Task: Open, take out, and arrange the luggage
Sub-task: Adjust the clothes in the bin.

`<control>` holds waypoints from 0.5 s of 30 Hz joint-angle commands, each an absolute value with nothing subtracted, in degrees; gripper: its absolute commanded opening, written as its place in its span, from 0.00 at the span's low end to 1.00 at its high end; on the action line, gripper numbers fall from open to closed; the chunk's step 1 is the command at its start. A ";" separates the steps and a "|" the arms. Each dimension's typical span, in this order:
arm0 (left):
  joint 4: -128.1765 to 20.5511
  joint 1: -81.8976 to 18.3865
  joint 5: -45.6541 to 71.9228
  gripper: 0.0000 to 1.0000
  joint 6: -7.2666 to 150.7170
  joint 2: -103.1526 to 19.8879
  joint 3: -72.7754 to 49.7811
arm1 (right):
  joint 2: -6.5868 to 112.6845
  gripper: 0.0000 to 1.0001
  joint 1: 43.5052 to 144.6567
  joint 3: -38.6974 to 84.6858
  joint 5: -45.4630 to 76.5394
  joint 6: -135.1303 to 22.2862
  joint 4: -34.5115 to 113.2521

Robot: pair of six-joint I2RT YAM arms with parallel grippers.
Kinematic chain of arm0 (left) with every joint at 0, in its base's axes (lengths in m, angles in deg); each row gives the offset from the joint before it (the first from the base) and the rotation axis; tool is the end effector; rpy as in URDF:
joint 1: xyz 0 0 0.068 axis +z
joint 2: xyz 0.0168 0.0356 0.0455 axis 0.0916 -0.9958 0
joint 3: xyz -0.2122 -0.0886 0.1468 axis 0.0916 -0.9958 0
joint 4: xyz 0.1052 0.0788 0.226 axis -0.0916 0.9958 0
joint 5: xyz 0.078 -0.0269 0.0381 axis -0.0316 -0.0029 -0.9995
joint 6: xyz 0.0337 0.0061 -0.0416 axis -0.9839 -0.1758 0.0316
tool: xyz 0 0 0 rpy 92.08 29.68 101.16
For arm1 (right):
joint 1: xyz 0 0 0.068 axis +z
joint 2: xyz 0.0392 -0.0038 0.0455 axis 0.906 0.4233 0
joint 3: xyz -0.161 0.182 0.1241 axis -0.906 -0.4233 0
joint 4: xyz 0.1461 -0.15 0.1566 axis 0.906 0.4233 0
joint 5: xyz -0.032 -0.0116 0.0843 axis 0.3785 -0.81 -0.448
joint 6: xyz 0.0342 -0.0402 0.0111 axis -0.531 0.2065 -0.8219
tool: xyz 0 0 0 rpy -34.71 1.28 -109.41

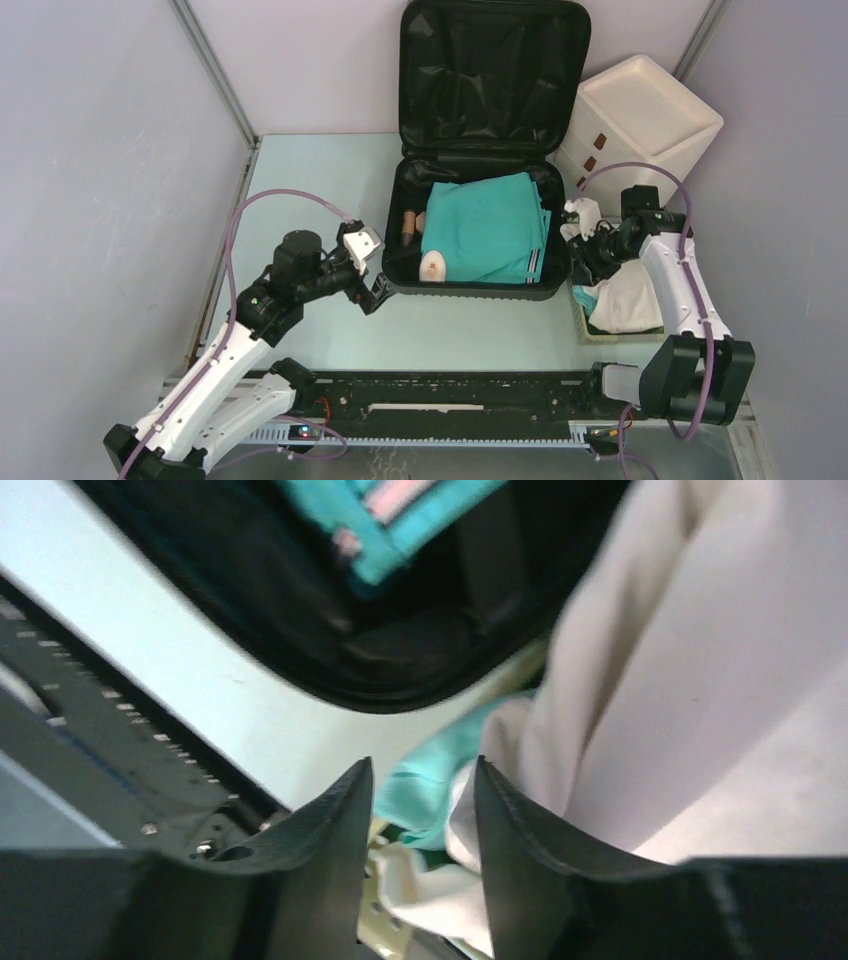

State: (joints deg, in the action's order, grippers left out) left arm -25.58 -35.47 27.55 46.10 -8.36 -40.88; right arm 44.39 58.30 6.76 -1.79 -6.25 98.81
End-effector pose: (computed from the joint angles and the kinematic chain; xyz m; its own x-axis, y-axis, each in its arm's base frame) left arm 0.1356 -0.0948 0.3074 -0.1748 0.3610 -0.9160 0.8324 0.5511 0.0583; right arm 0.2237 -0.0110 0.2668 -0.6791 -0.5473 -0.4891 -0.6648 0.7412 0.0936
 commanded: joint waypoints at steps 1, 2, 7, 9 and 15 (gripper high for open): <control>-28.76 -33.91 27.85 1.00 47.37 -7.43 -42.36 | 39.97 0.53 57.33 14.59 -17.89 -0.61 106.71; -29.80 -33.32 27.93 1.00 48.74 -7.29 -42.48 | 39.25 0.55 57.00 16.07 -20.15 -0.03 107.85; -37.54 -29.42 27.38 1.00 61.33 -8.05 -42.35 | 35.39 0.64 55.63 17.98 -32.65 -0.26 107.44; -40.32 -28.92 27.81 1.00 66.67 -9.95 -41.75 | 34.76 0.67 55.04 16.33 -39.14 0.13 106.85; -52.74 -28.90 30.80 1.00 82.43 -19.14 -39.60 | 33.72 0.68 49.27 9.37 -50.73 3.16 104.61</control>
State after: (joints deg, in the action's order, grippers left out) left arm -41.21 -29.33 28.62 68.94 -14.30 -41.67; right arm 33.99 53.62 13.31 -39.23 0.78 105.80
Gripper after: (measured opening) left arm 0.996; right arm 0.683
